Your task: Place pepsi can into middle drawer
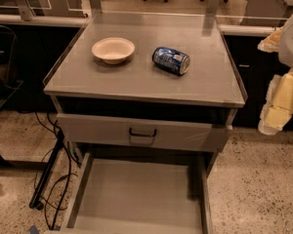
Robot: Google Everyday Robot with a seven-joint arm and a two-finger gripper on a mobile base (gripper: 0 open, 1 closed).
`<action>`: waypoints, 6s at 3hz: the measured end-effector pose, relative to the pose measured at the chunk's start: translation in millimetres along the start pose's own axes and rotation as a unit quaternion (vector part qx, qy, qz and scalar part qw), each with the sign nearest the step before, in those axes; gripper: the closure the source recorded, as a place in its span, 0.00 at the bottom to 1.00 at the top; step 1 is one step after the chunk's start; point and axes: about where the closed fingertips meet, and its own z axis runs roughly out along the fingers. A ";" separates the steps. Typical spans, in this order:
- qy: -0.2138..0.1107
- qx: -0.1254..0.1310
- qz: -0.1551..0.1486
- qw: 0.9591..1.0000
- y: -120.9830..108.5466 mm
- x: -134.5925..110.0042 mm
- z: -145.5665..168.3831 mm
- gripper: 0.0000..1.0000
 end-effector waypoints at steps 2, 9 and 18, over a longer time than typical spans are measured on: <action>0.007 0.017 -0.025 1.000 -30.5 -13.4 10.0 0.00; -0.173 0.089 0.127 0.973 -179.3 -88.7 92.2 0.00; -0.200 0.025 0.188 0.961 -269.1 -131.4 243.5 0.19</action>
Offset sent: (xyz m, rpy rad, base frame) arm 0.0804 0.0102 -0.0021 -0.0858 -0.0606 0.0828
